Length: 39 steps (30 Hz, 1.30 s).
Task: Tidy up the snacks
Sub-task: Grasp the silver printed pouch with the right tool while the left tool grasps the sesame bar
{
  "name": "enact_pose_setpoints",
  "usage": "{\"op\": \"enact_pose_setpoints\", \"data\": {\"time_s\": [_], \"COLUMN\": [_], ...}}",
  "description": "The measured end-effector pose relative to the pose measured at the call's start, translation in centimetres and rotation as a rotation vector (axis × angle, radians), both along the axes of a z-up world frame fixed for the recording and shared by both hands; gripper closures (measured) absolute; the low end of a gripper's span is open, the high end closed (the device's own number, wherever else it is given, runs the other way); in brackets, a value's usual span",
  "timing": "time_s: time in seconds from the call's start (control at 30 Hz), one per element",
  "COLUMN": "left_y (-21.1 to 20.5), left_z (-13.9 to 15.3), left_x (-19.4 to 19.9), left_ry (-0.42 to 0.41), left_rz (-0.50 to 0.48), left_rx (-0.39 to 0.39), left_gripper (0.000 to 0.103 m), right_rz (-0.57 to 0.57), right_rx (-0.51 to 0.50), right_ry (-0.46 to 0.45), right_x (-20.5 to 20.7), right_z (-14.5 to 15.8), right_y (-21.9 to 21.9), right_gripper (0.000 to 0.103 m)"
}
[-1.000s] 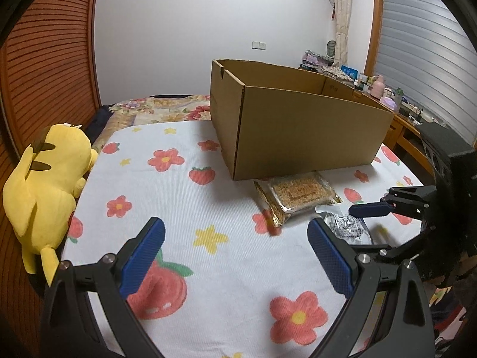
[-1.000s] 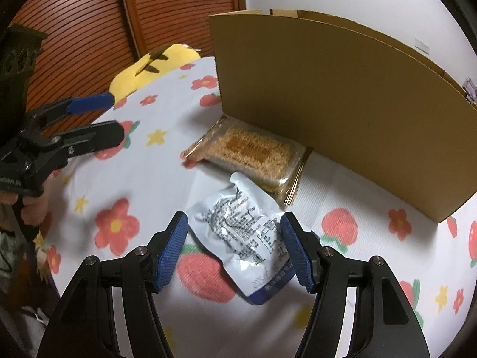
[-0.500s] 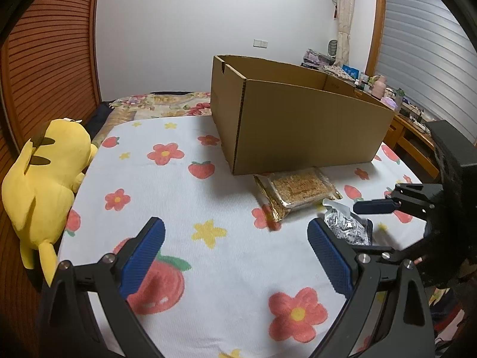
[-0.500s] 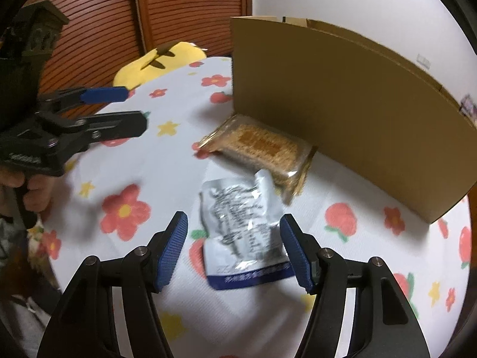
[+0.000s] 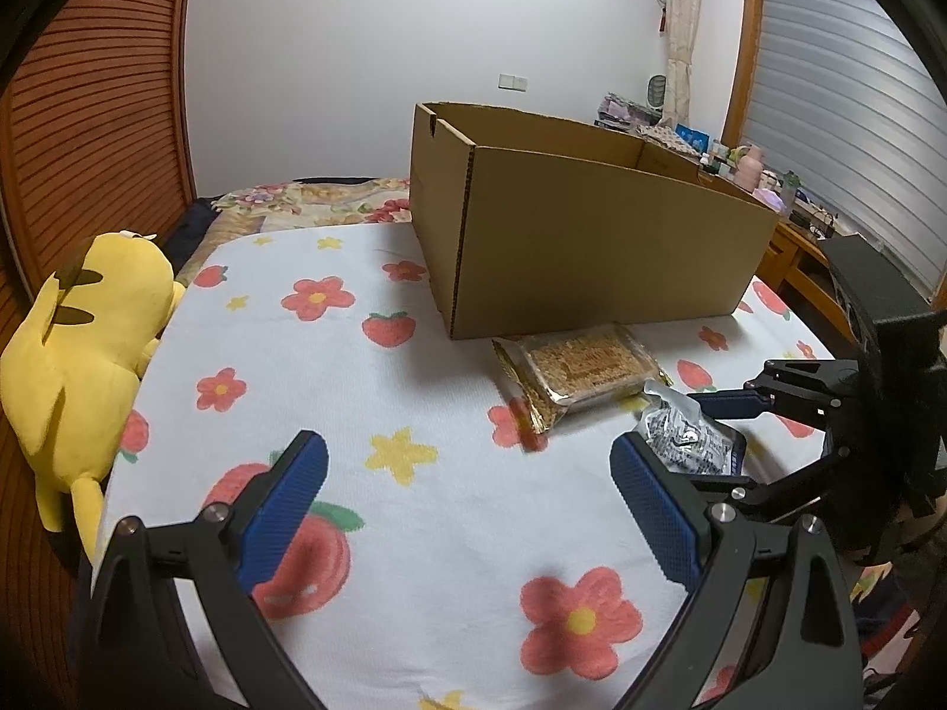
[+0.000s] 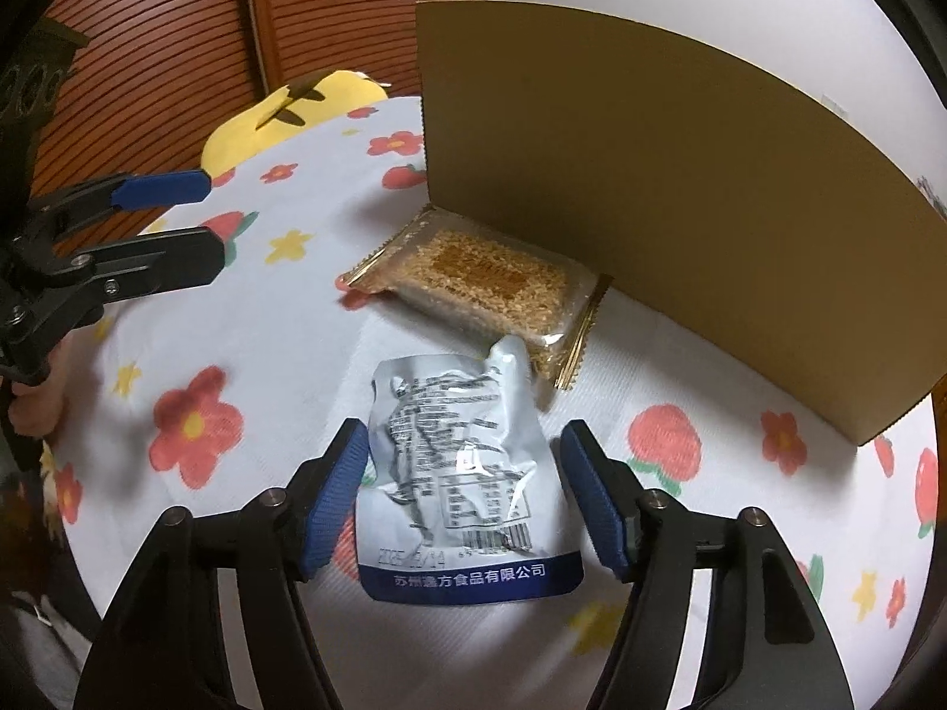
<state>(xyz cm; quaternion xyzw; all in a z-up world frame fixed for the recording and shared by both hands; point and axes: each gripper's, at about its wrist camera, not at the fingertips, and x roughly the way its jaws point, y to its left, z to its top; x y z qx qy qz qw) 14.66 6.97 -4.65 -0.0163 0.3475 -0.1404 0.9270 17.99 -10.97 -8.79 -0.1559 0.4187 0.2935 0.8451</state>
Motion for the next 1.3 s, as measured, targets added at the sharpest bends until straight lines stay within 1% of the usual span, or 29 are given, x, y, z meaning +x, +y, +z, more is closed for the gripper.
{"op": "enact_pose_setpoints", "data": {"time_s": [0.17, 0.33, 0.43, 0.57, 0.67, 0.73, 0.87, 1.1, 1.23, 1.3], "left_y": [-0.5, -1.6, -2.8, -4.3, -5.8, -6.8, -8.2, -9.7, -10.0, -10.0], "left_z": [-0.1, 0.0, 0.2, 0.5, 0.6, 0.7, 0.7, -0.1, -0.5, -0.6], "left_x": [0.1, 0.5, 1.2, 2.5, 3.8, 4.7, 6.1, 8.7, 9.6, 9.7], "left_ry": [0.006, 0.007, -0.006, 0.007, 0.017, 0.026, 0.044, 0.090, 0.111, 0.114], "left_rz": [-0.012, -0.048, -0.093, -0.159, -0.223, -0.274, -0.328, -0.376, -0.400, -0.413], "left_rx": [0.004, 0.031, 0.077, 0.109, 0.148, 0.152, 0.163, 0.187, 0.195, 0.201], "left_gripper": [0.006, 0.006, 0.006, 0.007, 0.007, 0.007, 0.011, 0.025, 0.025, 0.025], "right_rz": [0.011, -0.001, -0.013, -0.047, -0.083, -0.104, -0.141, -0.183, -0.188, -0.185], "right_rx": [-0.015, -0.005, 0.016, 0.056, 0.089, 0.105, 0.113, 0.119, 0.093, 0.094], "right_ry": [-0.012, -0.017, -0.017, -0.019, -0.025, -0.028, -0.040, -0.039, -0.049, -0.037], "right_x": [-0.7, -1.3, -1.6, -1.7, -1.5, -1.4, -1.2, -0.9, -1.1, -1.0], "right_z": [0.0, 0.0, 0.2, 0.7, 1.2, 1.4, 1.8, 1.3, 1.0, 0.8], "right_y": [0.1, -0.2, -0.8, -2.3, -3.9, -4.9, -6.6, -8.9, -8.7, -8.4], "right_gripper": [0.041, 0.041, 0.041, 0.041, 0.041, 0.041, 0.041, 0.041, 0.041, 0.041]}}
